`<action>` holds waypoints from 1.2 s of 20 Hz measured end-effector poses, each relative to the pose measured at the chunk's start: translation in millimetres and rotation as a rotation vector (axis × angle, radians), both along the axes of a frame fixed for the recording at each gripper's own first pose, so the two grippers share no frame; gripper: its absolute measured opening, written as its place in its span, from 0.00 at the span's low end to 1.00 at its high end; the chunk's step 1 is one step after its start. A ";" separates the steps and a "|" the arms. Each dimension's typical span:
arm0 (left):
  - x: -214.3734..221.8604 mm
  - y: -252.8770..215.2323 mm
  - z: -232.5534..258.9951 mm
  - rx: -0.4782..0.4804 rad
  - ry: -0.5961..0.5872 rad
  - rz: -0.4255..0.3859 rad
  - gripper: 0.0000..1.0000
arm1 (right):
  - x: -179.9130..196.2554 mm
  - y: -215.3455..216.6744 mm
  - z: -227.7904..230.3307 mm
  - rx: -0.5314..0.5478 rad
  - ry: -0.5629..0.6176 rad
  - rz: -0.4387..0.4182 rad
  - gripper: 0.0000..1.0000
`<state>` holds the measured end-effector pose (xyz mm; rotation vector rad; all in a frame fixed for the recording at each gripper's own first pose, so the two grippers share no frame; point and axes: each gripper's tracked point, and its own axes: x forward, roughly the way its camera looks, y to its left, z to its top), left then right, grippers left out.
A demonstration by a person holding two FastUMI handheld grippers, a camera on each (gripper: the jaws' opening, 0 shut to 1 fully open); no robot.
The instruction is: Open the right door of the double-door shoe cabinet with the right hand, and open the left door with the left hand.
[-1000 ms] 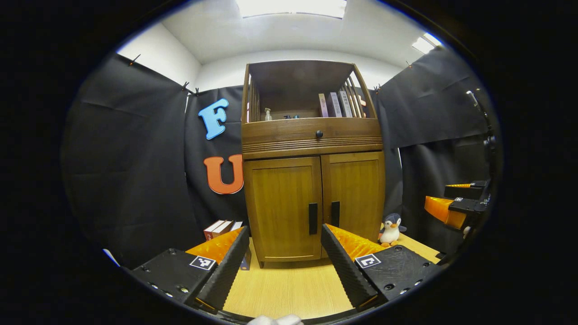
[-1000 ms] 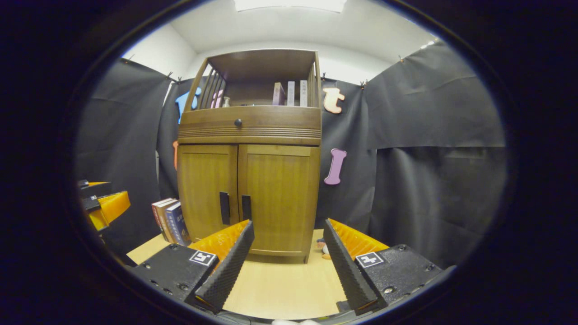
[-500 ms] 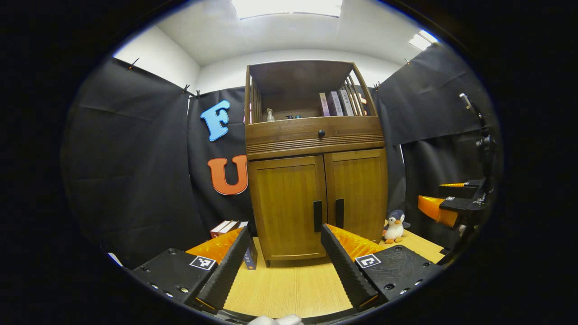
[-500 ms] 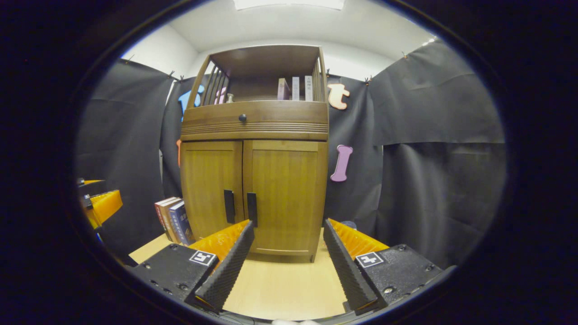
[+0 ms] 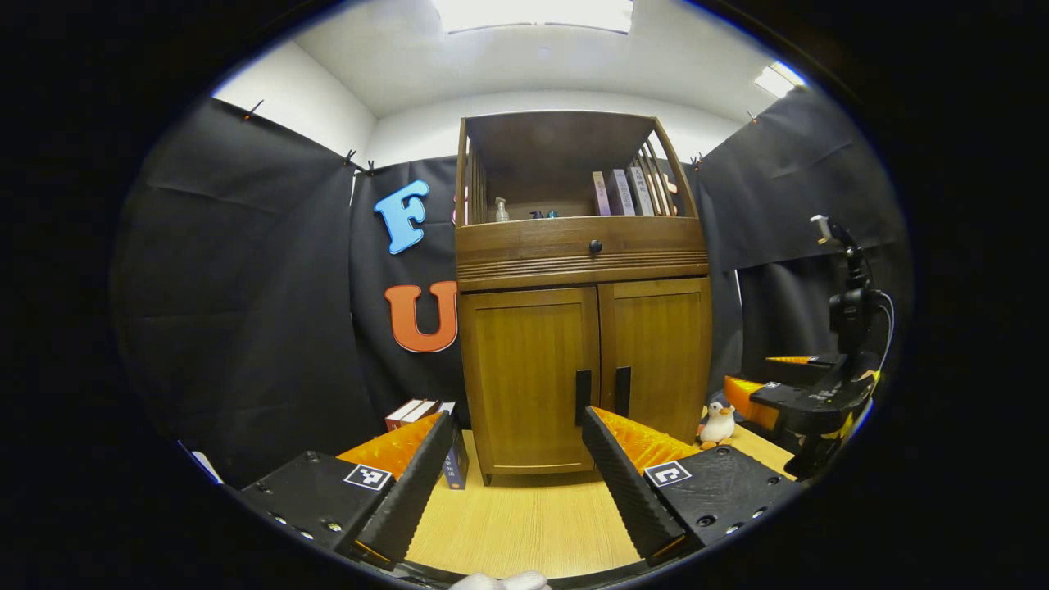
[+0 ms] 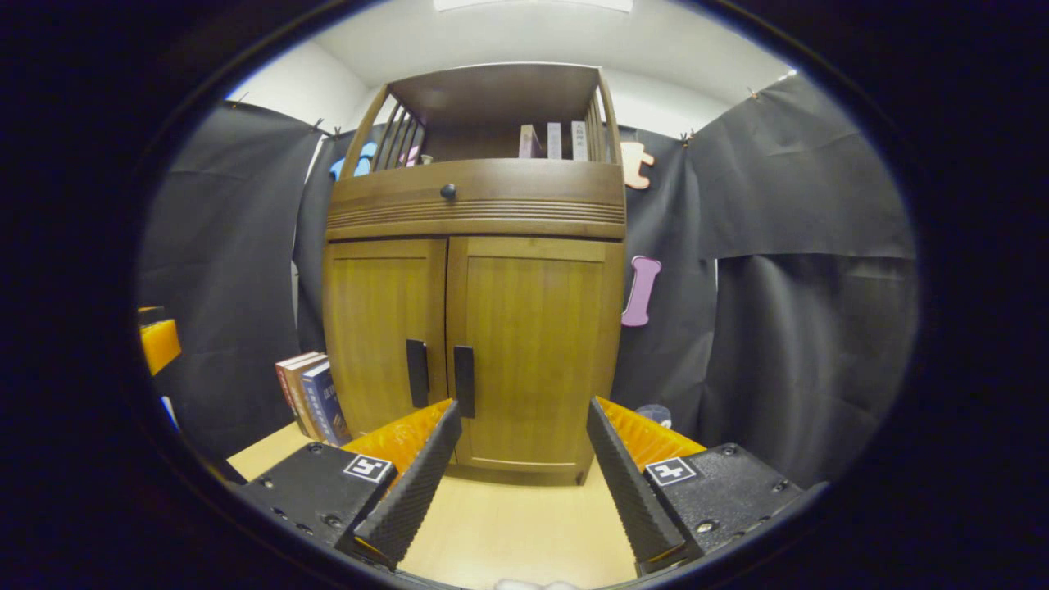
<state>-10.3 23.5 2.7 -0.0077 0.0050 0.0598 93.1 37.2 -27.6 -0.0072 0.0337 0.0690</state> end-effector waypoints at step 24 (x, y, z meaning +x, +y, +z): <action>23.5 32.8 7.6 0.024 0.024 0.173 0.96 | 235.3 100.8 -58.1 0.016 0.137 0.101 0.95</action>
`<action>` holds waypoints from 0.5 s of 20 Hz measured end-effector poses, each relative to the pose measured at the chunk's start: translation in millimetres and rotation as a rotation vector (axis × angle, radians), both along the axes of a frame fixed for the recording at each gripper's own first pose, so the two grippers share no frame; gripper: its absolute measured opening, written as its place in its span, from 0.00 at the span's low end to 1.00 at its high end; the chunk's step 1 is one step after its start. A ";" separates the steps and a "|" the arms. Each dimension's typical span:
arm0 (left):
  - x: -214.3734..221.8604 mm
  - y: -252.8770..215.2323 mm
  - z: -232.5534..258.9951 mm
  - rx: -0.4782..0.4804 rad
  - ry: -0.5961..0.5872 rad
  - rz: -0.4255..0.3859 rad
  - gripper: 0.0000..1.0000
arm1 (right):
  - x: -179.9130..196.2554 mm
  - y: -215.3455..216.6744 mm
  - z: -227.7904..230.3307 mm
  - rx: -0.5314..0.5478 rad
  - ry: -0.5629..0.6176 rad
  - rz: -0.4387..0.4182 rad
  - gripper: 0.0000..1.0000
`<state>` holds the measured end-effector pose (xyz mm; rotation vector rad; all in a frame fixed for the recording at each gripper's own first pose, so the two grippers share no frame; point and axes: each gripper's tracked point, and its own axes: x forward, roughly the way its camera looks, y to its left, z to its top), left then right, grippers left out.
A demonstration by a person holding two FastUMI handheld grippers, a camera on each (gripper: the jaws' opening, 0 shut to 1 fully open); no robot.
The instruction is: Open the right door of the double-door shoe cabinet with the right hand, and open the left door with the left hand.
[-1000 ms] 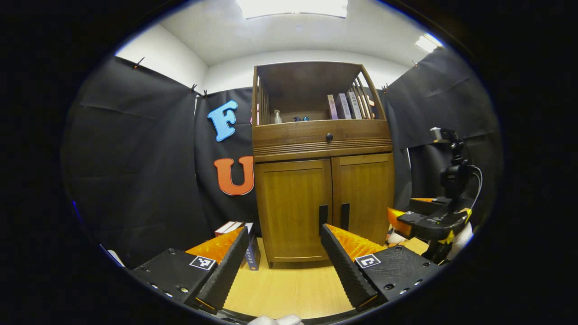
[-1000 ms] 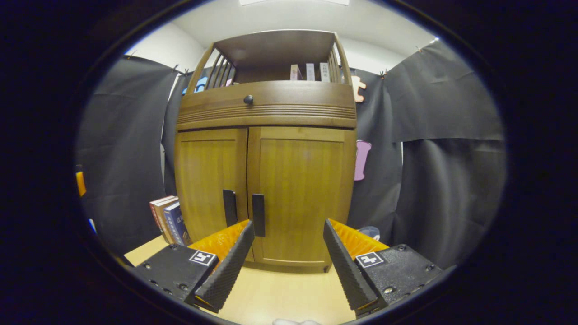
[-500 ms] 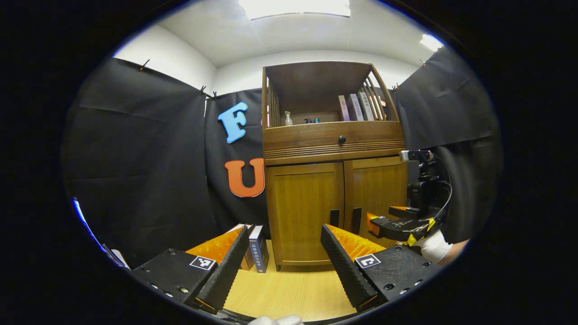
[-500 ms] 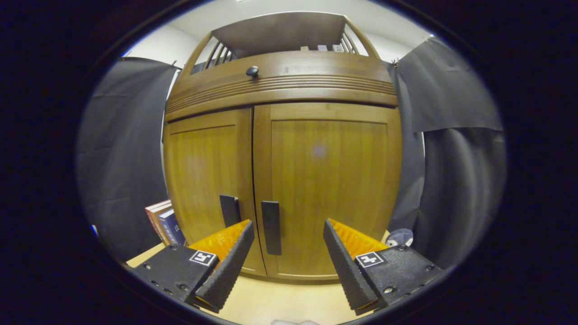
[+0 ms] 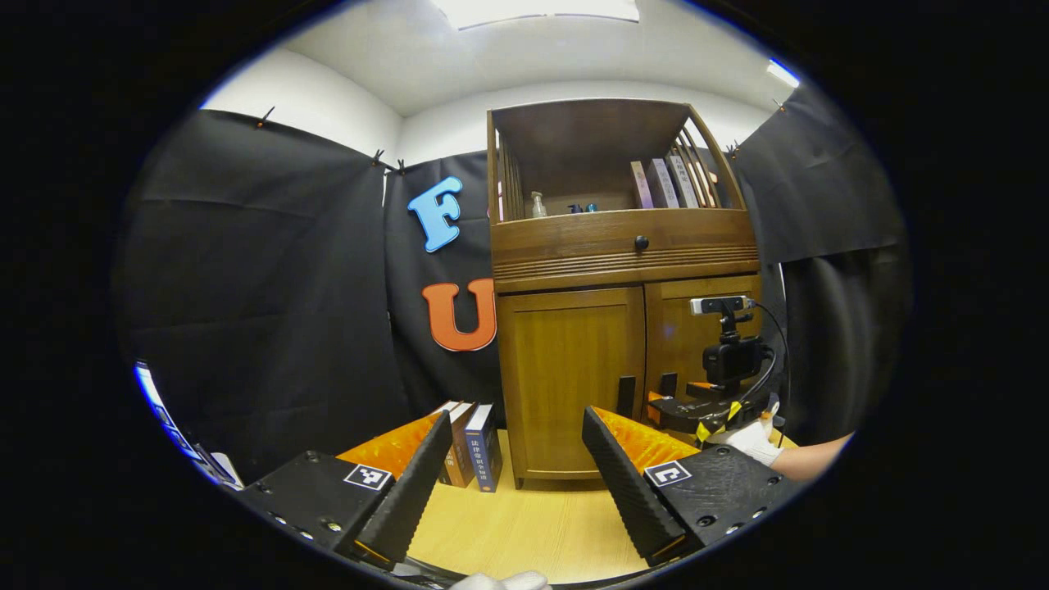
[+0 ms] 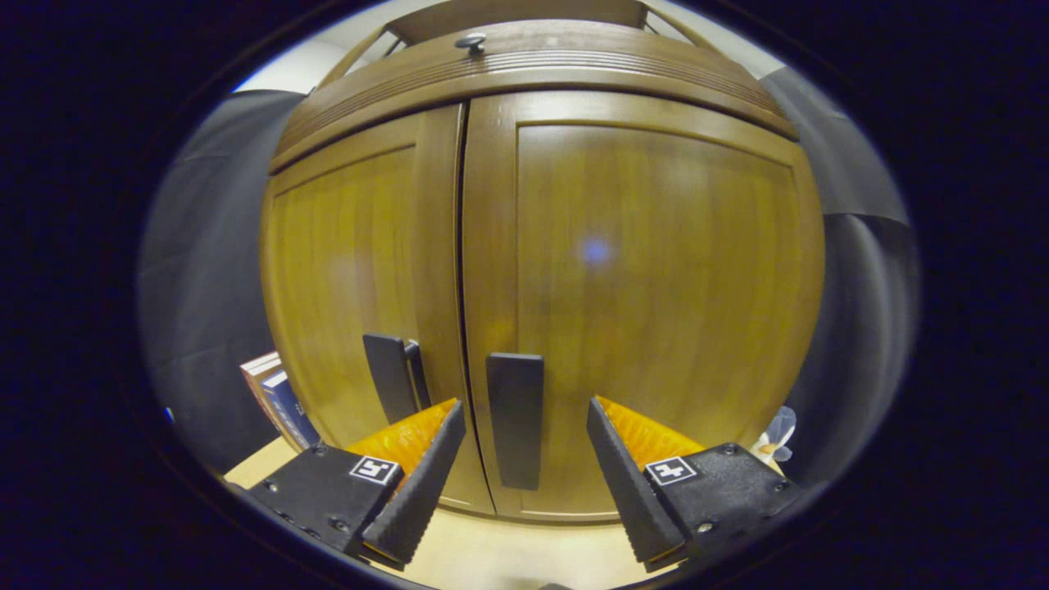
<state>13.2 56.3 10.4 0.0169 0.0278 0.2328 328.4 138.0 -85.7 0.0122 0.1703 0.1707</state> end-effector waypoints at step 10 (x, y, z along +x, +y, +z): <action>-25.4 14.0 -10.6 0.002 0.029 0.041 1.00 | 16.2 6.3 -19.1 0.060 0.058 -0.020 0.38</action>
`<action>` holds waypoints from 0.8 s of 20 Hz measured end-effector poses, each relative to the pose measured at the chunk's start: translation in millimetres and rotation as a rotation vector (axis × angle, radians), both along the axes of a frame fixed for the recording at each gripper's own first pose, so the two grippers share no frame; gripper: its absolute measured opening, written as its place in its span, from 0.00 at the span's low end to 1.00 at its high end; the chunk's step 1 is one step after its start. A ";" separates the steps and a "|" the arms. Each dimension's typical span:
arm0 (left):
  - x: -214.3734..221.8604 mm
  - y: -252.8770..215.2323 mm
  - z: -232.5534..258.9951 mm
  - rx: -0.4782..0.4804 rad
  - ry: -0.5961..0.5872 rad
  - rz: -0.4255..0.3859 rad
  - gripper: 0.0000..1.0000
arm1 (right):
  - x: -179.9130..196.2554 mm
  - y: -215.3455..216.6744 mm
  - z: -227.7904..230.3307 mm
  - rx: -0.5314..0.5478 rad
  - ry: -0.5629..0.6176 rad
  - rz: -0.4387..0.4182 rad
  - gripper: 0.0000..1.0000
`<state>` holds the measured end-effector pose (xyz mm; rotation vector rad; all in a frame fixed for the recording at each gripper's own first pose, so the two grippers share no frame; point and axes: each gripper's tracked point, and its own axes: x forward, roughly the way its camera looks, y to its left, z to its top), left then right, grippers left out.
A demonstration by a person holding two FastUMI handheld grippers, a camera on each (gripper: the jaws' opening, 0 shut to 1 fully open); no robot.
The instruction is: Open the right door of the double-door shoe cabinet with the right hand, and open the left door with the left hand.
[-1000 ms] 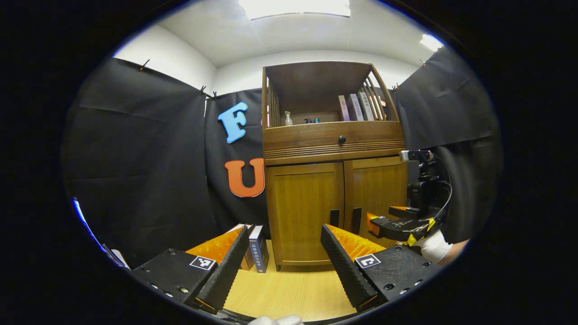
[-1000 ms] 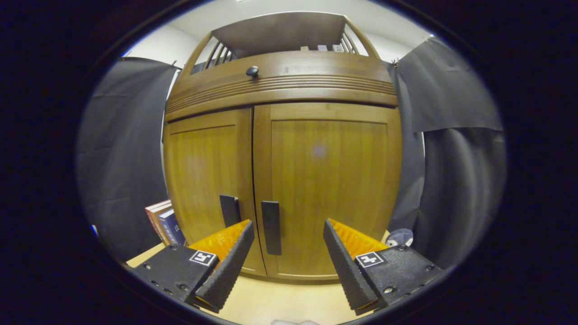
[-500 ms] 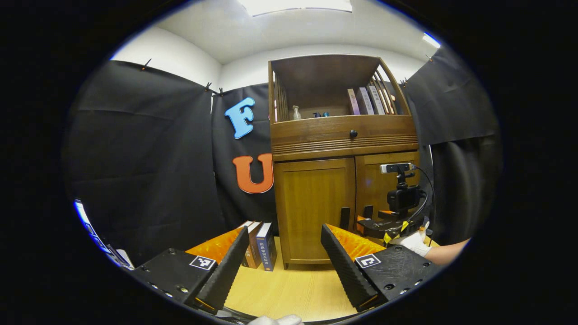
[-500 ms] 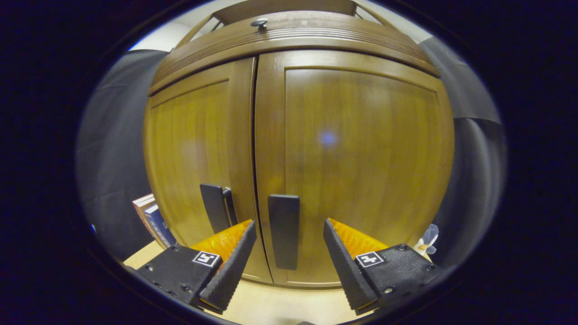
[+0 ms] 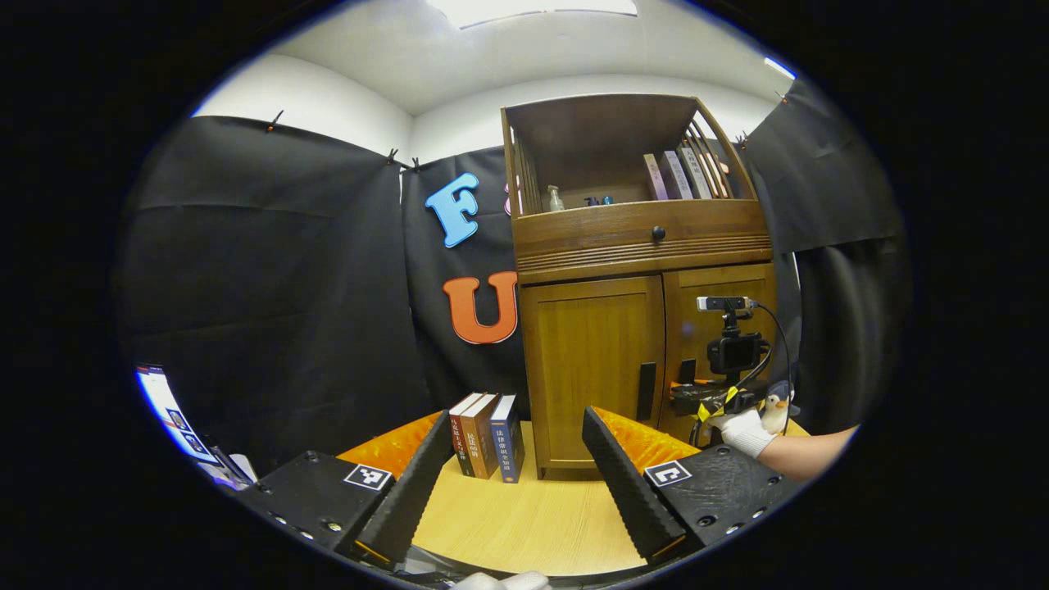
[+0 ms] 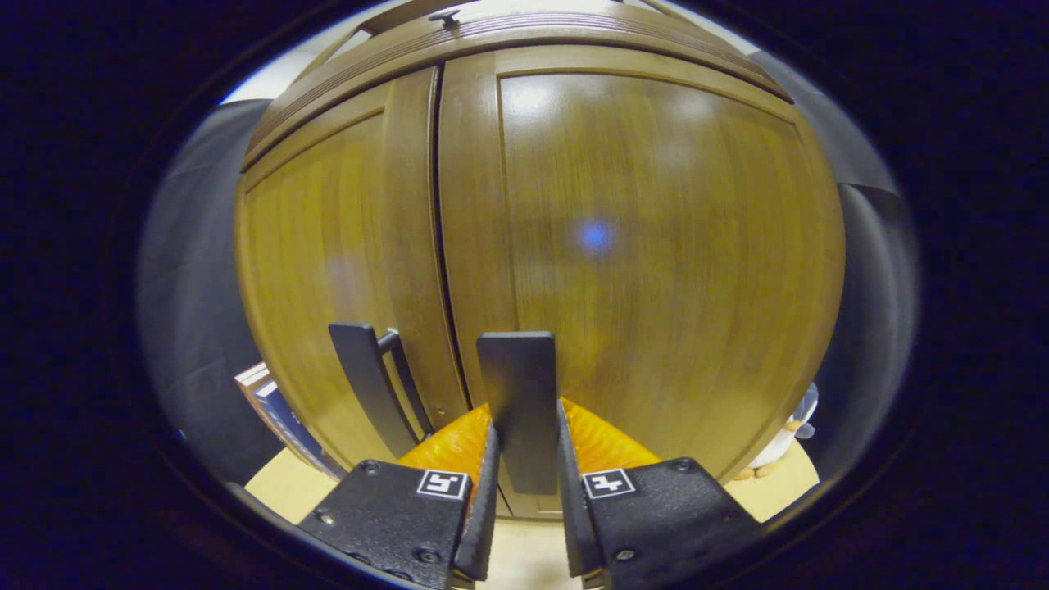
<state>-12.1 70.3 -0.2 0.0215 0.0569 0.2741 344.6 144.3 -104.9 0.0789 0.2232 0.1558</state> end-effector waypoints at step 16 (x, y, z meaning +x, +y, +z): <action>-16.8 -26.4 -3.2 -0.016 -0.030 -0.095 0.96 | -49.2 -10.6 -3.9 -0.029 0.024 0.108 0.31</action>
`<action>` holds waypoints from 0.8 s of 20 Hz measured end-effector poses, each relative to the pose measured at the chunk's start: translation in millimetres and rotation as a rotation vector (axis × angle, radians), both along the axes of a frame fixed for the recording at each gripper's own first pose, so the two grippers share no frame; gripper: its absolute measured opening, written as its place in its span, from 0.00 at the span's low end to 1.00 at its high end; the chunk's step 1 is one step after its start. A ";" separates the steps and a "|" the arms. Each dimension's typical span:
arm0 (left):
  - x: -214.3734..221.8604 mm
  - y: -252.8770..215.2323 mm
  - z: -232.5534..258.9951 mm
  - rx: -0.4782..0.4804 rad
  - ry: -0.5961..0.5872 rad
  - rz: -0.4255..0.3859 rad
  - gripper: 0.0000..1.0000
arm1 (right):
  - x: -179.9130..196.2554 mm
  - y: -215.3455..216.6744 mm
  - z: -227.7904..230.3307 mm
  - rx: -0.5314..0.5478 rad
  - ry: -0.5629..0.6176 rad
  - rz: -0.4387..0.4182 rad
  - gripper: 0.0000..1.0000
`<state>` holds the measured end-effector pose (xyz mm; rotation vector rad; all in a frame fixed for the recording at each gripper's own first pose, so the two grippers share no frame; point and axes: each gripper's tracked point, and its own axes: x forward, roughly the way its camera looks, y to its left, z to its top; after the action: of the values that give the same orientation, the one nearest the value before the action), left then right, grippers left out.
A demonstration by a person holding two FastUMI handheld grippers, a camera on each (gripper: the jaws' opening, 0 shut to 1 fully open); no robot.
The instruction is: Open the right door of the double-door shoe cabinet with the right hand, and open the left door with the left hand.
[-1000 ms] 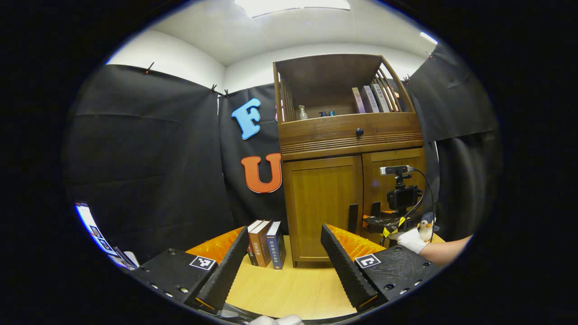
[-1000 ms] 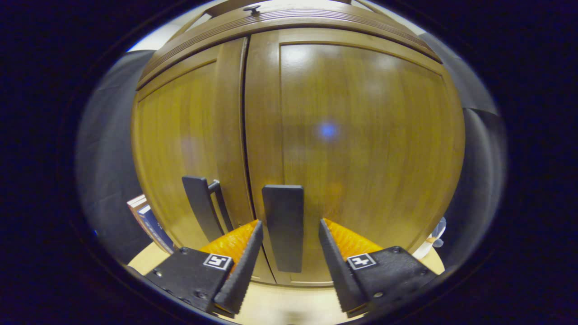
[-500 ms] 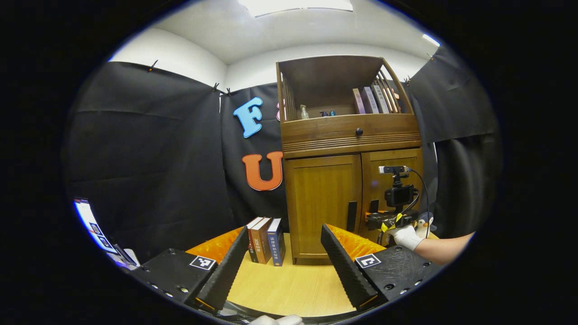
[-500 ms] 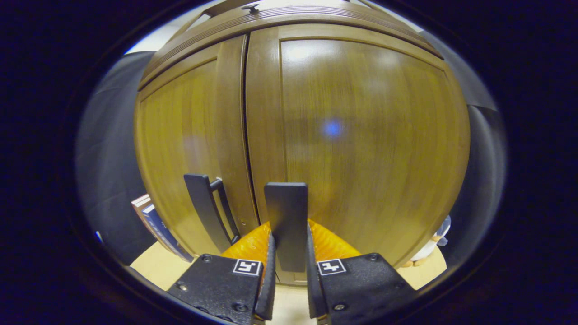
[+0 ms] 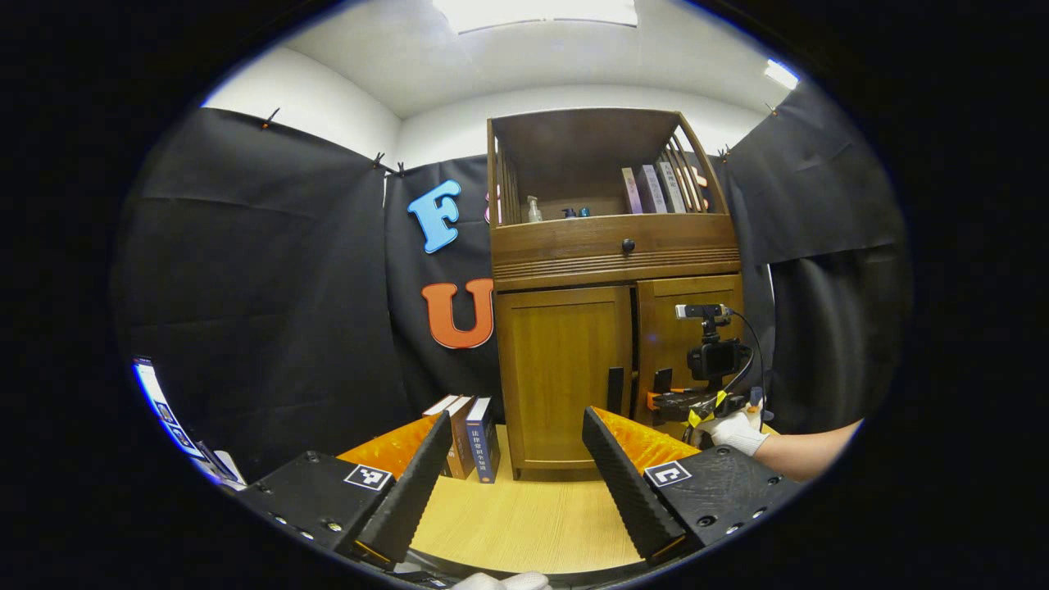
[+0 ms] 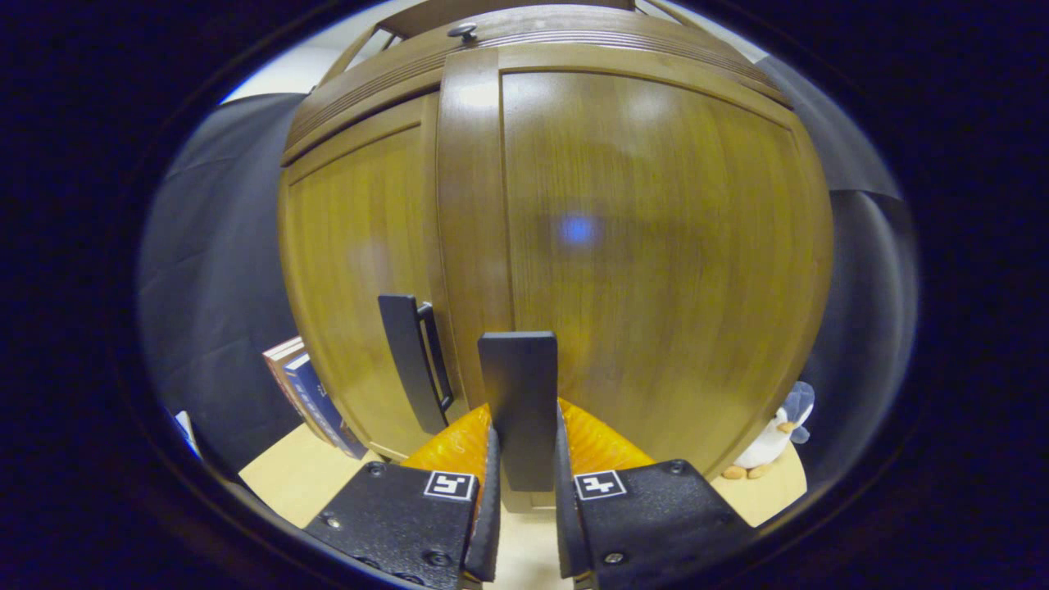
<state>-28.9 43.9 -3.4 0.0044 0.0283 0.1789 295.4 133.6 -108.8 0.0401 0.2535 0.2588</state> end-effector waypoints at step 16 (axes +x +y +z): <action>-6.8 -37.5 -8.0 -0.026 0.004 -0.123 0.96 | -79.7 -46.1 -7.0 -0.030 -0.009 0.031 0.31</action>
<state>-35.7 6.4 -11.4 -0.0195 0.0340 0.0560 215.7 87.5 -115.8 0.0050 0.2496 0.2861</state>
